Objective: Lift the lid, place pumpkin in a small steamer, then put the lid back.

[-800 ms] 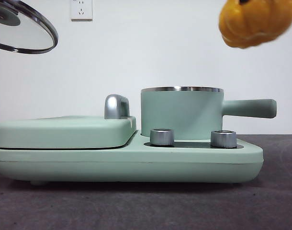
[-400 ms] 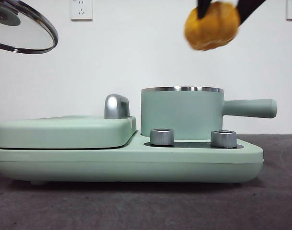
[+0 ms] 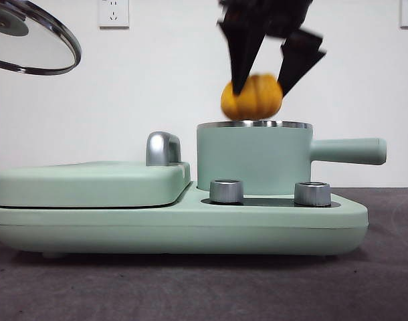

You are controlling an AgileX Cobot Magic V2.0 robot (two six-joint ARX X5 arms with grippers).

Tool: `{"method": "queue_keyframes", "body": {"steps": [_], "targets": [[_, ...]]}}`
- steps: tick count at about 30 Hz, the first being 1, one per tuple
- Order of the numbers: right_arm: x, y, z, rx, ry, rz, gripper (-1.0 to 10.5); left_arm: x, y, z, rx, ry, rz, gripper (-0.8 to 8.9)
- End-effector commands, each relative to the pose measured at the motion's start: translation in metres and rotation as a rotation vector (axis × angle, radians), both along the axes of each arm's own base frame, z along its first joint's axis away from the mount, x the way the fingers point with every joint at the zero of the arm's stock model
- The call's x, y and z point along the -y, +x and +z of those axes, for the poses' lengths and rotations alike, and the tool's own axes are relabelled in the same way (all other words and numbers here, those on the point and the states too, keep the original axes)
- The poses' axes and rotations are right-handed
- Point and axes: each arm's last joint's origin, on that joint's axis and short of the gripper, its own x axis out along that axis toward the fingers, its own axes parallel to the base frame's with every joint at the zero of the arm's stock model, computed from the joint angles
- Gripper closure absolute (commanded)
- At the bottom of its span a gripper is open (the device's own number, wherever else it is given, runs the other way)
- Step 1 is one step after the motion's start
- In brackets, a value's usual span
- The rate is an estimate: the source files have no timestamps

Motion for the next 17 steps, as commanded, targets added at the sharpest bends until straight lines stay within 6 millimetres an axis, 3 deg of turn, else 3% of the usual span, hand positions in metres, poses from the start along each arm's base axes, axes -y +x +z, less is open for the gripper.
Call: {"method": "queue_keyframes", "body": {"steps": [1,11,17], "targets": [[-0.009,0.012,-0.010,0.001,-0.002,0.011,5.4,0.001,0.000,0.007,0.046,-0.008,-0.004,8.02],[-0.023,0.037,-0.055,-0.055,-0.036,0.014,5.4,0.001,0.001,0.010,0.071,-0.019,-0.004,8.02],[-0.024,0.043,-0.068,-0.078,-0.049,0.011,5.4,0.001,0.002,0.011,0.088,-0.030,-0.002,8.02]]}}
